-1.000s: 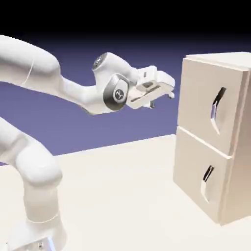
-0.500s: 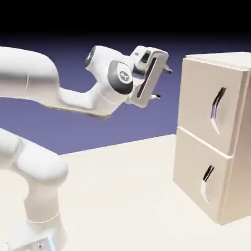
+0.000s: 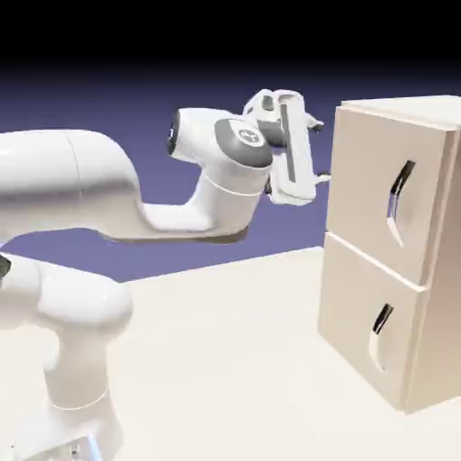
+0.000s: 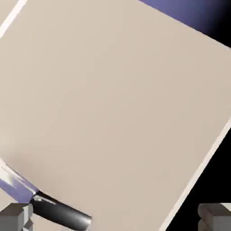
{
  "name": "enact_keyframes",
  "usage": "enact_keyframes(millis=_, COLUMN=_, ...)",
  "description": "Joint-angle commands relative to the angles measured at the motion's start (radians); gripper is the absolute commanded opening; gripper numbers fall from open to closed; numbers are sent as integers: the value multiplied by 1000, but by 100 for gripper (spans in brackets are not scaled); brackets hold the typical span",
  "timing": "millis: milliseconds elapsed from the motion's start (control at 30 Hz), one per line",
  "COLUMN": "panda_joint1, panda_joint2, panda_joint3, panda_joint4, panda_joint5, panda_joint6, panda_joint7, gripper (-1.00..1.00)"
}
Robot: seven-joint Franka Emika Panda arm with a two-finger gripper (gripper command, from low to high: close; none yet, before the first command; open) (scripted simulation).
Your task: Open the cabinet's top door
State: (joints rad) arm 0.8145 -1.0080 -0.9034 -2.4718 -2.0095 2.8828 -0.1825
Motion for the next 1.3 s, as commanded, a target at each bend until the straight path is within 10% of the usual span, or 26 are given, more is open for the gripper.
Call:
enact_keyframes(millis=0, panda_joint1=17, panda_joint2=-9, panda_joint3=-20, panda_joint4=7, panda_joint5=-44, panda_joint6=-3, panda_joint7=-20, gripper=100)
enact_keyframes(millis=833, panda_joint1=514, panda_joint2=-167, panda_joint3=-459, panda_joint4=287, panda_joint5=-880, panda_joint6=-82, panda_joint7=-404, gripper=100)
enact_keyframes(millis=867, panda_joint1=514, panda_joint2=-167, panda_joint3=-459, panda_joint4=287, panda_joint5=-880, panda_joint6=-82, panda_joint7=-404, gripper=-100)
enact_keyframes(millis=1267, panda_joint1=243, panda_joint2=106, panda_joint3=-275, panda_joint4=67, panda_joint5=-877, panda_joint6=-276, panda_joint7=-73, gripper=-100)
